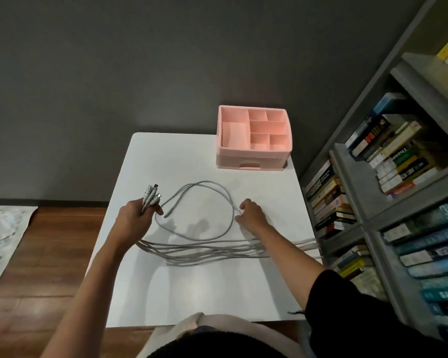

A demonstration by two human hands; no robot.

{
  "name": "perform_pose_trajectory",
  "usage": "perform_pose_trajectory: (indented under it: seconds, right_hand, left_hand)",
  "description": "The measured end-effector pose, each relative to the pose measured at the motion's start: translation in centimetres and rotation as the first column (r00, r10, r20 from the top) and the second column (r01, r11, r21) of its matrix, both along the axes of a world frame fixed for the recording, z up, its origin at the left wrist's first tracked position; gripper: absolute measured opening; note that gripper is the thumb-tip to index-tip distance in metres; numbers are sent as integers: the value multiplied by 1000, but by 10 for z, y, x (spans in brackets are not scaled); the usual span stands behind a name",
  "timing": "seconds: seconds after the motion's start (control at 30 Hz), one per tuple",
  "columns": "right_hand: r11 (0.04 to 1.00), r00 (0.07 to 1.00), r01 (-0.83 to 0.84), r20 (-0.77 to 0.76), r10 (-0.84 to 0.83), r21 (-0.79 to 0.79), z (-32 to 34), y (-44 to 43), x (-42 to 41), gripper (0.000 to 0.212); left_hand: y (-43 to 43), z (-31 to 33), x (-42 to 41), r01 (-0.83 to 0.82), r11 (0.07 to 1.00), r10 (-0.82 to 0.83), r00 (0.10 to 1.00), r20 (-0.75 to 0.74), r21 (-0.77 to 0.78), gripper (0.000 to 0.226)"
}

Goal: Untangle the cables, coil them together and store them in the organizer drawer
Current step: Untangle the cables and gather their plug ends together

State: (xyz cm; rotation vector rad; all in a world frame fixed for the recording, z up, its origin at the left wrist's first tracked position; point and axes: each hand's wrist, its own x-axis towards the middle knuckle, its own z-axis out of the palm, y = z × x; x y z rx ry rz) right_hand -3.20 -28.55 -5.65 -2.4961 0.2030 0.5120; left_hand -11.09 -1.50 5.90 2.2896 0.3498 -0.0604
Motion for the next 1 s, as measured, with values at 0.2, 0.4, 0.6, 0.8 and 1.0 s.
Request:
perform_pose_trajectory:
  seconds: [0.2, 0.4, 0.6, 0.8, 1.0]
  right_hand:
    - [995, 995, 95, 33, -95, 27, -5, 7, 12, 17]
    - [666, 917, 204, 99, -387, 717, 52, 13, 44, 10]
    - [243, 910, 52, 54, -411, 969, 129, 24, 58, 4]
    - [446, 992, -129, 110, 70, 886, 160, 50, 30, 8]
    - [482, 958, -250, 143, 248, 840, 164, 77, 10, 9]
  left_hand:
    - [5, -8, 1, -32, 996, 29, 999, -40, -86, 36]
    - [6, -7, 8, -42, 892, 15, 998, -63, -449, 47]
    - [3, 2, 18, -100, 657, 40, 994, -98, -748, 40]
    - [-6, 8, 25, -14, 575, -5, 1000, -21, -818, 33]
    - [-24, 9, 26, 114, 735, -89, 993, 71, -668, 29]
